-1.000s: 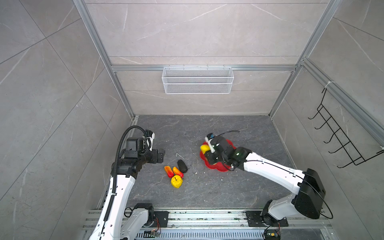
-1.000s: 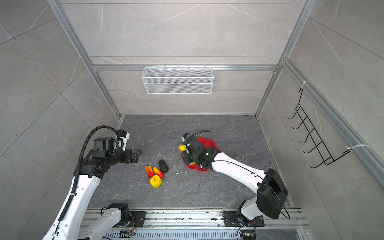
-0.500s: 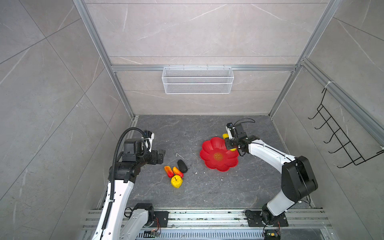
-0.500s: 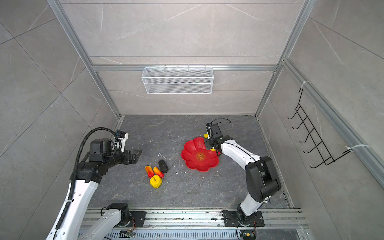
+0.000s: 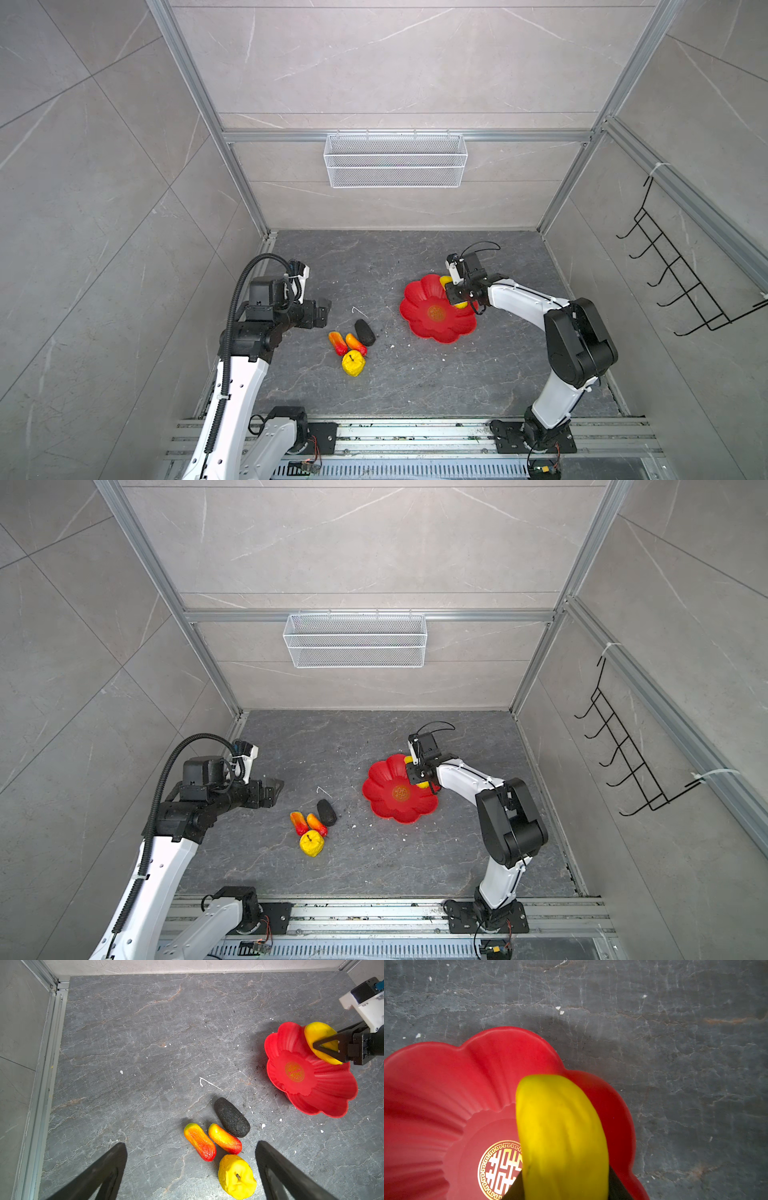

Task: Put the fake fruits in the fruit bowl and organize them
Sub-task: 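Carry the long yellow fruit into the red bowl and release it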

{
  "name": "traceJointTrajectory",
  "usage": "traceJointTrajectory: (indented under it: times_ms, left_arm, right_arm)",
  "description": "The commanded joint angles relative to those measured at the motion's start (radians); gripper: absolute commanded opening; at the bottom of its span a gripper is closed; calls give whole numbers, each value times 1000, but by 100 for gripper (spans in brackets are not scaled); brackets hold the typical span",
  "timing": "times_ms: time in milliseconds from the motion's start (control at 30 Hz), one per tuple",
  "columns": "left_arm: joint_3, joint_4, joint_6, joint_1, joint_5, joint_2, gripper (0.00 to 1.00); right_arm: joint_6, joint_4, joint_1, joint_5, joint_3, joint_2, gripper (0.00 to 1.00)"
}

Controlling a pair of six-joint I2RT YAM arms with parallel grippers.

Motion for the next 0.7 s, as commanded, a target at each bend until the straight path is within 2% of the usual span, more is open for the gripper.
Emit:
traceJointTrajectory:
  times_ms: [0, 333, 667]
  left_arm:
    - [2, 13, 20, 4, 16, 4, 100]
    - [2, 14, 20, 4, 14, 7, 100]
    - [7, 7, 23, 4, 1, 21, 100]
  right_arm:
    - [-18, -39, 3, -9, 36, 33, 43]
    - [-38, -116, 2, -2, 108, 107, 45]
    - [-45, -149, 2, 7, 135, 82, 61]
